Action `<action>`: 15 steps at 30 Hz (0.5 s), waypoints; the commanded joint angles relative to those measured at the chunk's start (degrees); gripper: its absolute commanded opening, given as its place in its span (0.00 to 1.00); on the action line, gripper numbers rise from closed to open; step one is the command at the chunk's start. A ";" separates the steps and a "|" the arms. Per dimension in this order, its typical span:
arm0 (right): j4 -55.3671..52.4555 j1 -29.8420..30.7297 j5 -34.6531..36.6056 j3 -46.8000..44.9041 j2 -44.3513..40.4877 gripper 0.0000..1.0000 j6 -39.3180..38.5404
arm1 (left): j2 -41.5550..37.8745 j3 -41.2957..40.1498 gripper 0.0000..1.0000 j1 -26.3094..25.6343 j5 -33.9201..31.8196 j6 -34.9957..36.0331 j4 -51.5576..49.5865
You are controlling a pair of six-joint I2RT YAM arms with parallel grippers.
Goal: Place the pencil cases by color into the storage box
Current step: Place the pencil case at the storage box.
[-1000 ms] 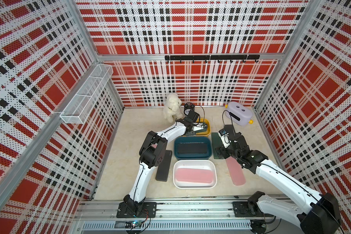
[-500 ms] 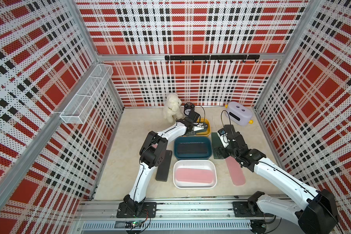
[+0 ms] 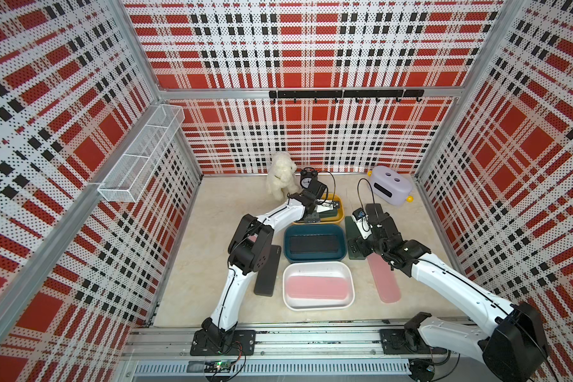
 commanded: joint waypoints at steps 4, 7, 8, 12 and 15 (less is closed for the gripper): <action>1.04 -0.66 -0.52 1.45 0.16 1.00 -0.47 | 0.65 0.93 0.97 -0.51 0.68 0.46 -1.72; 1.10 -0.80 -0.57 1.60 0.46 1.00 -0.59 | -0.05 1.20 0.97 -0.65 0.81 0.61 -1.82; 1.10 -0.90 -0.68 1.69 0.63 1.00 -0.57 | -0.44 1.28 0.97 -0.68 0.90 0.66 -1.81; 1.18 -0.98 -1.14 2.12 1.26 1.00 -0.70 | -1.84 1.52 0.97 -0.77 1.26 0.93 -1.81; 1.41 -0.97 -1.08 2.18 1.49 1.00 -0.77 | -2.56 1.53 0.97 -0.83 1.32 0.94 -1.80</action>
